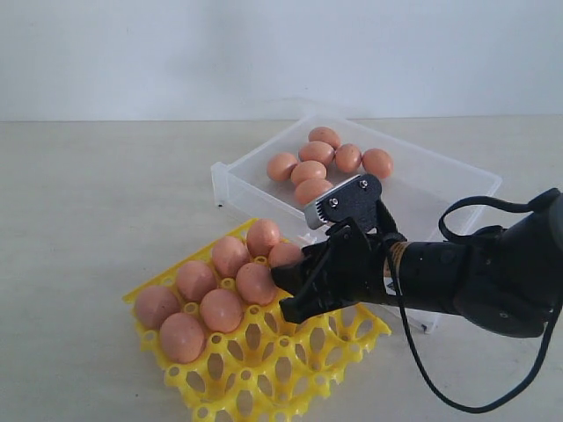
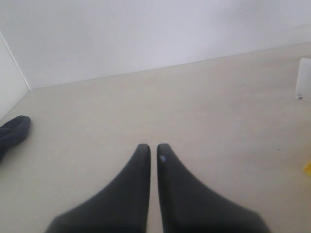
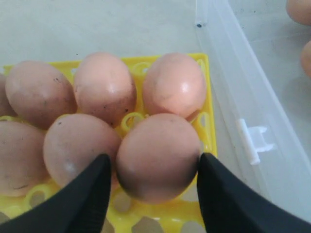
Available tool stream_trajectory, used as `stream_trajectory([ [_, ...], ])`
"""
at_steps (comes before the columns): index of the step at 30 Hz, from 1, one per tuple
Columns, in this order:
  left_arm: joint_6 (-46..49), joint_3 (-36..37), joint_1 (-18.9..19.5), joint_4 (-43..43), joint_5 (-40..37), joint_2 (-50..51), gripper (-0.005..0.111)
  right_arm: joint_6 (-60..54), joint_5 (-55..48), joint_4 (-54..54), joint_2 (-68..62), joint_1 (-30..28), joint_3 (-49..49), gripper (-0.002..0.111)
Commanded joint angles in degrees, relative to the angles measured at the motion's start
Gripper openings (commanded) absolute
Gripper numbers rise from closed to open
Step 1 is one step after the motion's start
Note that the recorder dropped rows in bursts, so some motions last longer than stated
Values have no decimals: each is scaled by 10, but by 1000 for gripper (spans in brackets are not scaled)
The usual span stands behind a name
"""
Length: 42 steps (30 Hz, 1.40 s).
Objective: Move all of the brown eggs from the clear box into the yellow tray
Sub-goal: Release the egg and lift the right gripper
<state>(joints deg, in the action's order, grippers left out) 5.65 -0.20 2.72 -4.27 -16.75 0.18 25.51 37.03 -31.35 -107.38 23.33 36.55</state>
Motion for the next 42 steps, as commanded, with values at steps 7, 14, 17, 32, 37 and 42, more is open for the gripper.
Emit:
stream_trajectory([
  [7, -2, 2, 1, -1, 0, -2, 4, -4, 27, 4, 5, 0, 2, 47],
  [14, -2, 2, 1, -1, 0, -2, 4, -4, 53, 51, 24, 0, 2, 47],
  [17, -2, 2, 1, -1, 0, -2, 4, -4, 59, 93, 24, 0, 2, 47],
  [32, -2, 2, 1, -1, 0, -2, 4, 82, -153, 12, 81, 0, 2, 0],
  [37, -2, 2, 1, -1, 0, -2, 4, 87, -114, -33, 74, 0, 2, 0],
  [42, -2, 2, 1, -1, 0, -2, 4, 91, -85, -39, 55, 0, 2, 0],
])
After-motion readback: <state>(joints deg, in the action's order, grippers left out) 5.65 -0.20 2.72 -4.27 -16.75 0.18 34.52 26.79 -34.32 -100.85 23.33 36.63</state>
